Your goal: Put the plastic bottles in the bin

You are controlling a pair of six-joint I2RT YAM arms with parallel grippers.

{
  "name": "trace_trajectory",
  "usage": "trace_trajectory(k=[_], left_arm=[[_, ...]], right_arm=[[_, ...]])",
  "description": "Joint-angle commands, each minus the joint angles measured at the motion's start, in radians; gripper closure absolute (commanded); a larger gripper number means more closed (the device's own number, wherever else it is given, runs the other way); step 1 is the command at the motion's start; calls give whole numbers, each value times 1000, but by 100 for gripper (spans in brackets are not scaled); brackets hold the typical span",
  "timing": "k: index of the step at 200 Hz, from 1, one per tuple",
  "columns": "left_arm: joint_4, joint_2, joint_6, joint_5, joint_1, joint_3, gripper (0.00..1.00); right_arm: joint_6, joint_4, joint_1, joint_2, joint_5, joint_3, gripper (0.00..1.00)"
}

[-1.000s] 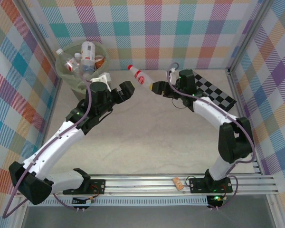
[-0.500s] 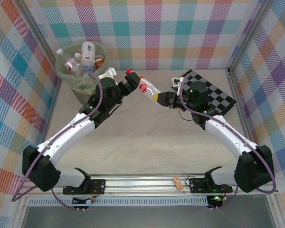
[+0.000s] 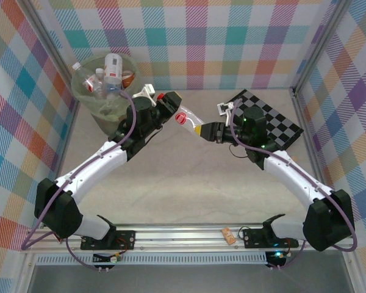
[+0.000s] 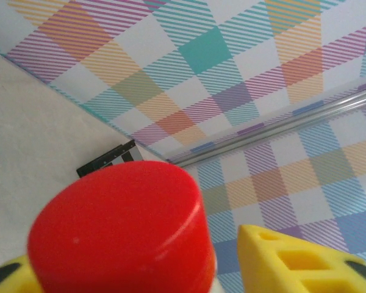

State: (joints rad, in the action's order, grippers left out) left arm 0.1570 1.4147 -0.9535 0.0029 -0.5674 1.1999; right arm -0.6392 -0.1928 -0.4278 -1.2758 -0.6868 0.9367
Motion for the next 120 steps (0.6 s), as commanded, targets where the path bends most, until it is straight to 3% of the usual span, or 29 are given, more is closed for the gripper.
trace_trajectory(k=[1, 45, 120], left_arm=[[15, -31, 4, 25, 5, 40, 56], [-56, -46, 50, -3, 5, 78, 62], [-151, -24, 134, -49, 29, 163, 62]], right_arm=[[17, -19, -6, -26, -8, 4, 46], [24, -3, -6, -48, -7, 32, 36], [153, 234, -3, -31, 69, 164, 0]])
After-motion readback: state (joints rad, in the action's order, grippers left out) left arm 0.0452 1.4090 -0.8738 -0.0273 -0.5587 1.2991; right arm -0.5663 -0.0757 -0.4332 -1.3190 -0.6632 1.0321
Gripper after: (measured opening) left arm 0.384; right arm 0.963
